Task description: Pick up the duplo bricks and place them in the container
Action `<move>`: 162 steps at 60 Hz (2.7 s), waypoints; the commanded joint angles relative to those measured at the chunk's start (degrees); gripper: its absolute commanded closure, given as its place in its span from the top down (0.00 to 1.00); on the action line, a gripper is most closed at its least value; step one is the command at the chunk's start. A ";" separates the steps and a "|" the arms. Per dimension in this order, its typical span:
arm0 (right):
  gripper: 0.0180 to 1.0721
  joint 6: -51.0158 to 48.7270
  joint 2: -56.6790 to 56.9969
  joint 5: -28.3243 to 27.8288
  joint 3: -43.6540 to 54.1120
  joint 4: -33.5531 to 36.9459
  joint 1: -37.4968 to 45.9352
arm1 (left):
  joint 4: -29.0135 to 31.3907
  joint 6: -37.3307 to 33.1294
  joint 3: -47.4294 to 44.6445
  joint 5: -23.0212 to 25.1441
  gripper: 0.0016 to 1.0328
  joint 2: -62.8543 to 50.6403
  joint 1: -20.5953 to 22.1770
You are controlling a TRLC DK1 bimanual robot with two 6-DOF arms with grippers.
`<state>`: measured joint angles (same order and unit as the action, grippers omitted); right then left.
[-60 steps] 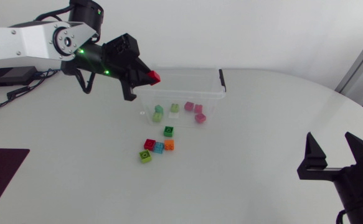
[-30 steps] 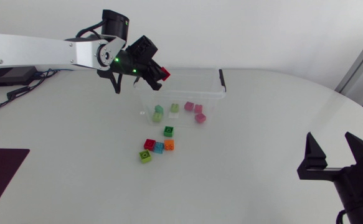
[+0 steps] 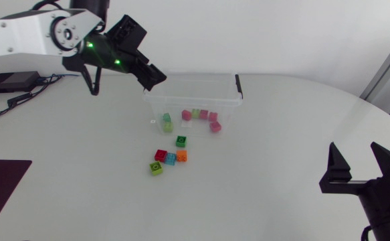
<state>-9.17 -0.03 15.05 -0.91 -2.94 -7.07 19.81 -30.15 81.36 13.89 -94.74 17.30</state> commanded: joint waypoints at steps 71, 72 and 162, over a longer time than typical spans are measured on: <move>0.95 1.17 0.38 0.07 1.17 0.39 -0.31 | -11.29 -4.13 -36.27 -6.07 0.91 -3.87 7.57; 0.95 1.17 0.38 0.07 1.17 0.39 -0.31 | -11.29 -4.13 -36.27 -6.16 0.90 -3.96 7.66; 0.95 1.17 0.38 0.07 1.17 0.39 -0.31 | -9.71 9.59 1.25 -3.87 0.30 -9.68 5.29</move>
<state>-9.15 -0.03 15.05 -0.91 -2.94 -7.07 11.22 -23.49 78.65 10.20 -100.36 23.46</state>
